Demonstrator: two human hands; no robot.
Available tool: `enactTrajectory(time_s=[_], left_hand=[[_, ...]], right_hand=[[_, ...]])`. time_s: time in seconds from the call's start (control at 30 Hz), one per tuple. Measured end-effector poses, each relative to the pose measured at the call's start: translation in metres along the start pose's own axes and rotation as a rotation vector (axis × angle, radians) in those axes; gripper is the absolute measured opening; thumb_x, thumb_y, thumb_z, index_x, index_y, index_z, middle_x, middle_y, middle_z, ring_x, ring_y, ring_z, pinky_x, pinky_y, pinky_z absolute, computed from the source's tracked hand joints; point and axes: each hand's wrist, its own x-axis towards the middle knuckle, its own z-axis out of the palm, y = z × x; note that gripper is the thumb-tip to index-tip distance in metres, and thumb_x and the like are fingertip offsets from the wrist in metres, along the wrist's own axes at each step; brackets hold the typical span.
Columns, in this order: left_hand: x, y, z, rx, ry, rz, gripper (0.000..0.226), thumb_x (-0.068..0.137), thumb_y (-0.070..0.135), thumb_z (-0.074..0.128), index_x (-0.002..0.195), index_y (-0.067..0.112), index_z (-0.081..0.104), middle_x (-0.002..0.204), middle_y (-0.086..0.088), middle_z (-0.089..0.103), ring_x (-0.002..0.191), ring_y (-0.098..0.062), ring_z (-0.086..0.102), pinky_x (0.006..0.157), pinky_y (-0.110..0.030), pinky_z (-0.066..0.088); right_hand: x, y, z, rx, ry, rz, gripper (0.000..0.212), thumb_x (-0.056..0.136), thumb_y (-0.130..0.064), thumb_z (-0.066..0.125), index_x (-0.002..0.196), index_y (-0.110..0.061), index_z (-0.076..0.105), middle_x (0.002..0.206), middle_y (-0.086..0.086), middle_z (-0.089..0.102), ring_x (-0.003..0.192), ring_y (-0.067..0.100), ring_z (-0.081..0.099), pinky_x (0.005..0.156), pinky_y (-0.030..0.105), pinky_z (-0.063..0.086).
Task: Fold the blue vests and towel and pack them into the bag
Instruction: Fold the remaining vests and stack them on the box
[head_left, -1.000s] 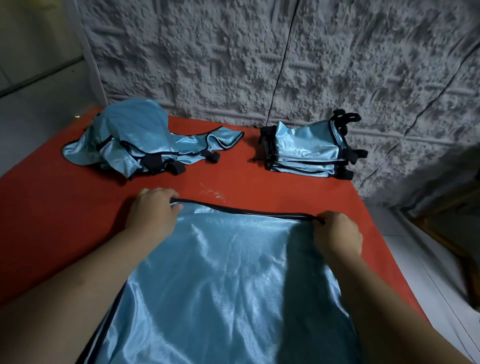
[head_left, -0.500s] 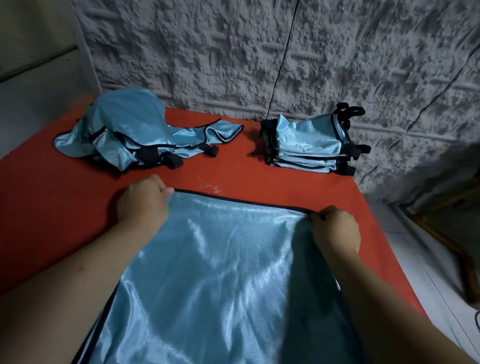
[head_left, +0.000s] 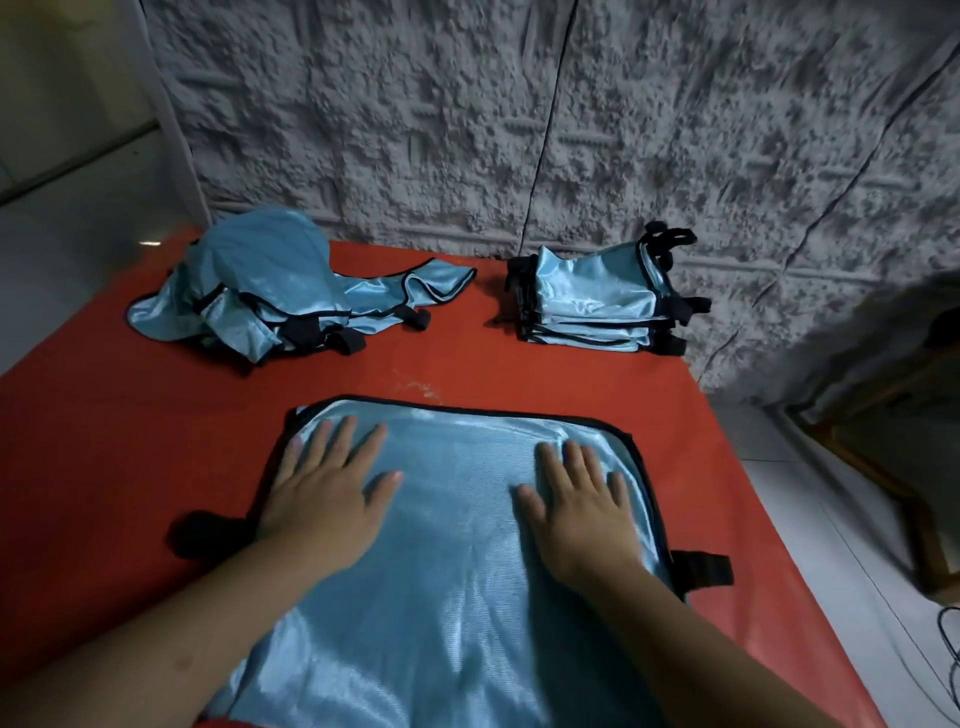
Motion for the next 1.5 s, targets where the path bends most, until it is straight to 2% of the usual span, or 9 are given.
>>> enactTrajectory(time_s=[0.17,0.3,0.5,0.73,1.03,1.23,1.37,1.43,1.5], left_hand=[[0.0,-0.021,-0.008,0.05,-0.035,-0.081,0.069,0.098,0.062,0.003,0.16,0.034,-0.002,0.169,0.011,-0.008,0.154,-0.008,-0.011,0.123,-0.055,-0.004],[0.002,-0.003,-0.021,0.132,0.002,-0.054,0.067,0.101,0.057,0.007,0.161,0.027,0.003,0.17,0.004,0.0,0.155,-0.018,-0.008,0.118,-0.058,-0.015],[0.028,0.027,-0.017,-0.057,-0.041,0.132,0.06,0.105,0.052,0.014,0.161,0.031,0.003,0.169,0.005,-0.003,0.155,-0.016,-0.009,0.124,-0.051,-0.008],[0.041,0.018,-0.001,-0.129,0.05,0.017,0.065,0.102,0.058,0.024,0.16,0.029,0.016,0.169,0.008,0.005,0.155,-0.009,-0.002,0.126,-0.041,-0.002],[0.04,-0.009,-0.006,0.005,-0.011,-0.083,0.07,0.099,0.057,0.0,0.161,0.025,-0.003,0.169,0.005,-0.006,0.155,-0.014,-0.009,0.125,-0.044,-0.007],[-0.004,-0.011,-0.036,0.042,-0.004,0.032,0.068,0.102,0.054,0.006,0.161,0.024,-0.008,0.169,0.004,-0.011,0.154,-0.018,-0.017,0.124,-0.048,-0.012],[-0.051,-0.001,-0.06,-0.144,0.093,0.01,0.066,0.102,0.041,0.046,0.159,0.021,0.02,0.167,-0.004,0.019,0.154,-0.024,0.014,0.124,-0.044,0.013],[-0.081,-0.012,-0.075,-0.262,0.222,-0.109,0.054,0.093,0.032,0.064,0.143,0.019,0.047,0.142,-0.01,0.052,0.133,-0.031,0.045,0.11,-0.042,0.036],[-0.107,-0.029,-0.08,-0.301,0.262,-0.216,0.033,0.086,0.031,0.073,0.114,0.02,0.058,0.11,-0.008,0.063,0.109,-0.033,0.056,0.095,-0.042,0.044]], right_hand=[[-0.005,0.032,-0.009,0.038,0.019,0.106,0.072,0.102,-0.063,0.015,0.162,-0.024,0.007,0.17,-0.001,0.003,0.156,0.016,-0.005,0.127,0.04,0.0],[0.009,0.014,-0.016,0.093,0.084,0.087,0.068,0.106,-0.05,0.026,0.16,-0.011,0.015,0.169,0.008,0.01,0.156,0.023,0.001,0.126,0.038,0.002],[0.035,-0.029,-0.012,0.146,-0.029,-0.122,0.064,0.107,-0.048,0.027,0.162,-0.019,0.01,0.17,0.0,0.008,0.157,0.018,-0.001,0.126,0.041,0.001],[0.041,-0.016,0.001,0.022,0.008,-0.034,0.065,0.103,-0.059,0.014,0.161,-0.03,0.011,0.17,-0.005,0.005,0.156,0.016,-0.005,0.126,0.044,0.001],[0.036,0.017,-0.004,-0.007,-0.033,0.09,0.07,0.101,-0.059,0.002,0.162,-0.024,-0.006,0.17,-0.002,-0.009,0.155,0.014,-0.012,0.127,0.04,-0.003],[-0.001,-0.003,-0.031,0.191,0.018,-0.023,0.07,0.107,-0.049,0.023,0.162,-0.013,0.0,0.17,0.004,-0.003,0.156,0.018,-0.008,0.127,0.036,-0.002],[-0.053,-0.031,-0.048,0.283,0.023,-0.087,0.07,0.104,-0.044,0.043,0.162,-0.018,0.013,0.169,0.005,0.014,0.155,0.021,0.014,0.123,0.035,0.023],[-0.075,-0.023,-0.059,0.286,0.077,-0.067,0.07,0.101,-0.038,0.053,0.16,-0.019,0.022,0.166,0.004,0.026,0.151,0.021,0.028,0.115,0.033,0.034],[-0.09,-0.005,-0.069,0.329,0.159,0.008,0.065,0.096,-0.03,0.063,0.154,-0.017,0.038,0.153,0.006,0.048,0.136,0.025,0.05,0.105,0.032,0.042]])
